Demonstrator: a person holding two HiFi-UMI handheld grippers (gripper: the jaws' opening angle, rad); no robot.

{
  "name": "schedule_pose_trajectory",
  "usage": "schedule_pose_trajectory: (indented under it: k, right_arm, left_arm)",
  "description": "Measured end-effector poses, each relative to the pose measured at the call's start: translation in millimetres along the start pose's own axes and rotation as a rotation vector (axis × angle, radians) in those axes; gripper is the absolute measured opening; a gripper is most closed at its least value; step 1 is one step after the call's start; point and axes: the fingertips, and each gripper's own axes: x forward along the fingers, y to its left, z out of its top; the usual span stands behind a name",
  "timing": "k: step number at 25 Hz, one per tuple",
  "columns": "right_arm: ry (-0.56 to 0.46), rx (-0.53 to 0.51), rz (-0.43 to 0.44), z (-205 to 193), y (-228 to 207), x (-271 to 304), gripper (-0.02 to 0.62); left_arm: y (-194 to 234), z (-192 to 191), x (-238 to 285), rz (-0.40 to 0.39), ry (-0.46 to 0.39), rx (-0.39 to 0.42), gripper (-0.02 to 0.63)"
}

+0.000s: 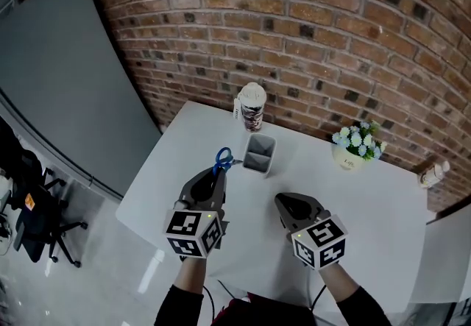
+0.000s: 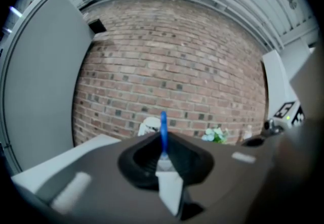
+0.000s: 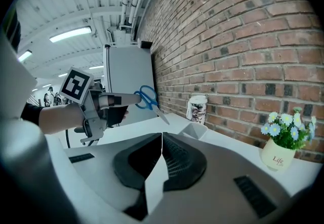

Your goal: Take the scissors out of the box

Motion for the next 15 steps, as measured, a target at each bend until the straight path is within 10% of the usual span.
schedule_pose_trajectory:
  k: [15]
  right_arm:
    - [-0.053, -0.058, 0.037, 13, 43, -36, 0.009]
  left_arm:
    - [-21, 6, -77, 0.049, -0.029, 0.018, 0.029]
